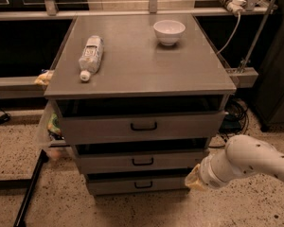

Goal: Open bottom drawer

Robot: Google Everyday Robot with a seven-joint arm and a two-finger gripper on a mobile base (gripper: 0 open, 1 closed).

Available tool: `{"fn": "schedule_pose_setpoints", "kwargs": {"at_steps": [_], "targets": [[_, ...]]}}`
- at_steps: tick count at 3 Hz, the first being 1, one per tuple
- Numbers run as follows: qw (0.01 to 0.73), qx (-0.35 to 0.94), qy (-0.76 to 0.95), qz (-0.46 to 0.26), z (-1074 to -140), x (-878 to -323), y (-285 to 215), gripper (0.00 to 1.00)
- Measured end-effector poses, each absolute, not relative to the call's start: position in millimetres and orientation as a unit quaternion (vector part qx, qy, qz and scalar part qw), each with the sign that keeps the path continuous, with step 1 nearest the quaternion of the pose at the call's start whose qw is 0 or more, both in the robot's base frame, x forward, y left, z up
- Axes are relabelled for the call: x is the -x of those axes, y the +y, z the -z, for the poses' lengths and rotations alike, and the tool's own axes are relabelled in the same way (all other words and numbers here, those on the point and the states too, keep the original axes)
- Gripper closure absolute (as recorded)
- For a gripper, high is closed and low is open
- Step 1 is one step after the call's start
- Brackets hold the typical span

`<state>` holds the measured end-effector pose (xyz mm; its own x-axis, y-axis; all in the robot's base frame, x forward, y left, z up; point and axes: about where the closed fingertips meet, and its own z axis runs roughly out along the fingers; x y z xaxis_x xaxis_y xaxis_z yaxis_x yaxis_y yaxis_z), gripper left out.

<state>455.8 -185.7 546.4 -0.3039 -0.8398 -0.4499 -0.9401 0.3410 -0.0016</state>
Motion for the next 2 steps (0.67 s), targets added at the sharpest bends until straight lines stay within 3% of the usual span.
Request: {"fn": "schedule_pose_setpoints", "kwargs": {"at_steps": [2], "targets": [[0.211, 0.595, 0.773, -0.068, -495.9, -463.5, -206.4, 1.00]]}}
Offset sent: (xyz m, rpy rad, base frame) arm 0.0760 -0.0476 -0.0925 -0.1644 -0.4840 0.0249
